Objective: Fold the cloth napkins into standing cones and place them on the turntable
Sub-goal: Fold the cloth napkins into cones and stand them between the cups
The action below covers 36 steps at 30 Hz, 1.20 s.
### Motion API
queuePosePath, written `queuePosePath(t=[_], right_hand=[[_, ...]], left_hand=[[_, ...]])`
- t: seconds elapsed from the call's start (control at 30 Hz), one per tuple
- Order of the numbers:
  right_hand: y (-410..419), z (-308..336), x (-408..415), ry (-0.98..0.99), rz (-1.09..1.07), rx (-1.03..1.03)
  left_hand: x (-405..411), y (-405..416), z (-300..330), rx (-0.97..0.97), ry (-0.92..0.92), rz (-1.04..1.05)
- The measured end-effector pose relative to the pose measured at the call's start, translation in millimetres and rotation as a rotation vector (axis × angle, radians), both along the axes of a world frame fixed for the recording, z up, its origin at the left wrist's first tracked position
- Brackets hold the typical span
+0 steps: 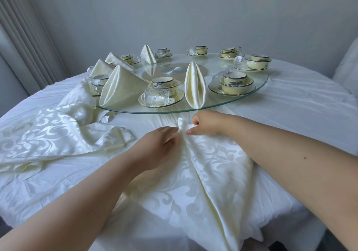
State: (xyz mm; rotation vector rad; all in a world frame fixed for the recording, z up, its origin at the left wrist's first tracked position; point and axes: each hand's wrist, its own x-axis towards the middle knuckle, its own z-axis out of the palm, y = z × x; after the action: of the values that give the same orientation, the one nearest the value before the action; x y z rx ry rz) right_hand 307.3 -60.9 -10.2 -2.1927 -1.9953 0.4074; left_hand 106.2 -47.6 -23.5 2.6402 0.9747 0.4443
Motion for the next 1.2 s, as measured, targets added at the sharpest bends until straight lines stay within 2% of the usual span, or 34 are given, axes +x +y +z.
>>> queuePosePath(t=[0.13, 0.27, 0.37, 0.43, 0.47, 0.53, 0.57, 0.67, 0.77, 0.9, 1.0, 1.07, 1.13, 1.2], right_hand=[[1, -1, -3, -0.059, 0.019, 0.026], [-4, -1, -3, -0.074, -0.024, 0.078], [-20, 1, -1, -0.139, -0.048, 0.397], [-44, 3, -7, -0.013, 0.12, 0.642], [-59, 5, -13, 0.073, 0.259, 0.666], [-88, 4, -28, 0.187, 0.509, 0.467], [-101, 1, -35, 0.163, 0.593, 0.319], [-129, -13, -44, -0.08, 0.746, 0.028], [-145, -20, -45, -0.223, 0.792, -0.034], [-161, -22, -40, -0.235, 0.856, -0.009], [-165, -29, -39, -0.09, 0.871, -0.013], [-161, -25, -36, 0.168, 0.799, -0.009], [-148, -8, -31, 0.439, 0.57, 0.087], [-122, 8, -23, 0.448, 0.312, 0.269]], left_hand=[[1, 7, 0, 0.058, 0.123, -0.069], [5, 17, -3, 0.099, 0.368, -0.145], [4, 21, -7, 0.05, 0.392, -0.17], [3, 21, -7, 0.003, 0.357, -0.175], [2, 21, -6, -0.019, 0.338, -0.172], [2, 21, -6, -0.045, 0.316, -0.169], [2, 22, -6, -0.053, 0.313, -0.172], [1, 21, -7, -0.065, 0.307, -0.176], [2, 22, -9, -0.039, 0.322, -0.165], [2, 25, -12, -0.02, 0.322, -0.161], [2, 25, -13, -0.011, 0.318, -0.167], [3, 26, -14, -0.026, 0.308, -0.166], [4, 30, -12, -0.087, 0.265, -0.171], [6, 34, -6, -0.216, 0.154, -0.152]])
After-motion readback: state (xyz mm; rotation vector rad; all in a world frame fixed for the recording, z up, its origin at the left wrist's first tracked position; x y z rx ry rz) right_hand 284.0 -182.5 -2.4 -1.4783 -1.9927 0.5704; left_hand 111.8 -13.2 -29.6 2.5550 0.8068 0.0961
